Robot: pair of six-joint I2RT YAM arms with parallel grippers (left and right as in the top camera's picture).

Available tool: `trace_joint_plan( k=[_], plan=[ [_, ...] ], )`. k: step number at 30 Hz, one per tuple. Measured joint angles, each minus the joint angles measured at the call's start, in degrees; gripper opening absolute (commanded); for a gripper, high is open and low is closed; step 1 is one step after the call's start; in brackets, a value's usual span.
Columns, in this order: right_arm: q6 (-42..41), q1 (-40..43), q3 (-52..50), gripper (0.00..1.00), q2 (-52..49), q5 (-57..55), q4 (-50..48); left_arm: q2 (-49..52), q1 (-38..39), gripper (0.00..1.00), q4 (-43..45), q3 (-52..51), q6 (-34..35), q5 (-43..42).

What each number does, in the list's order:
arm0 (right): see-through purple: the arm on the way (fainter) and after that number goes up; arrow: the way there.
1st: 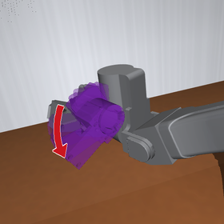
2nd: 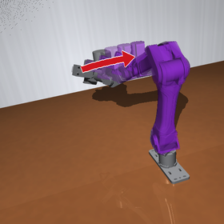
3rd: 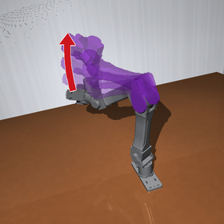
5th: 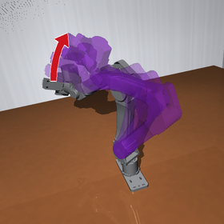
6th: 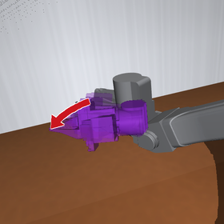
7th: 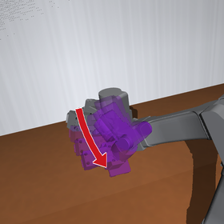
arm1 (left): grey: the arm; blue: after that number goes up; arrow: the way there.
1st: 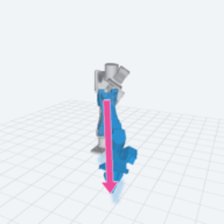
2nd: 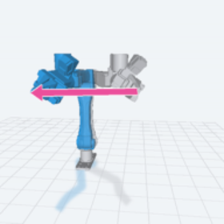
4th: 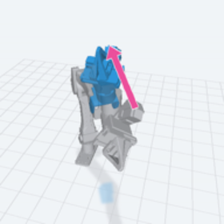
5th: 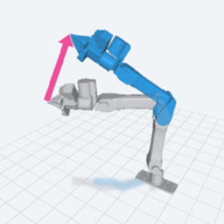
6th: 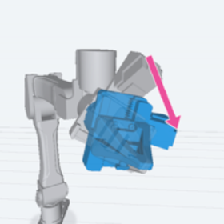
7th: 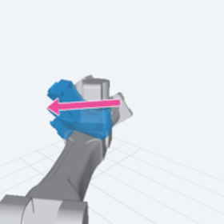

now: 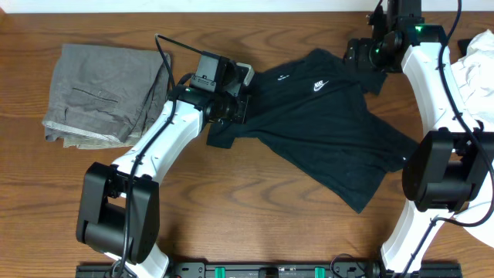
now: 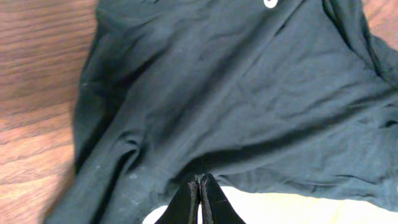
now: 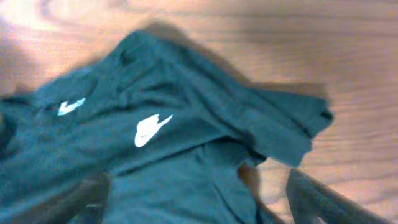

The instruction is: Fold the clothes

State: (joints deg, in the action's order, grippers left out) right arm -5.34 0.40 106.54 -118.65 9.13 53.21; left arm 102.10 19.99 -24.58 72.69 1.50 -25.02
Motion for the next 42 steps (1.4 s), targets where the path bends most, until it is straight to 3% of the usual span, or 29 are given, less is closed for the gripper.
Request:
trace_joint_plan(
  k=[3,7,10,16,26,32,37,42],
  plan=[
    [-0.96,0.00,0.00,0.29,0.00,1.27,4.31,0.00,0.00,0.06,0.46,0.00,-0.15,0.59],
    [-1.95,0.00,-0.11,0.28,-0.02,0.11,10.69,0.00,0.00,0.06,0.55,0.00,-0.50,1.22],
    [-2.97,0.00,-0.15,0.21,-0.02,-3.58,11.26,0.00,0.00,0.06,0.57,0.00,-0.70,1.68],
    [-4.24,0.33,-0.20,0.08,-0.35,-6.95,3.93,0.00,0.00,0.06,-0.81,0.00,-1.29,2.84],
    [-5.49,1.40,-0.26,0.02,-9.86,-6.14,-10.99,0.00,0.00,0.06,-6.82,0.00,-1.36,3.15],
    [-5.75,1.40,-0.31,0.04,-13.99,-6.62,-15.43,0.00,0.00,0.06,-9.57,0.00,-1.36,3.28],
    [-2.08,1.42,-0.33,0.20,-14.99,-7.87,-19.26,0.00,0.00,0.07,-11.63,0.00,-1.33,5.22],
    [2.27,2.25,-0.35,0.33,-14.99,-8.11,-16.09,0.02,0.00,0.07,-12.28,0.00,-1.36,6.60]
  ],
)
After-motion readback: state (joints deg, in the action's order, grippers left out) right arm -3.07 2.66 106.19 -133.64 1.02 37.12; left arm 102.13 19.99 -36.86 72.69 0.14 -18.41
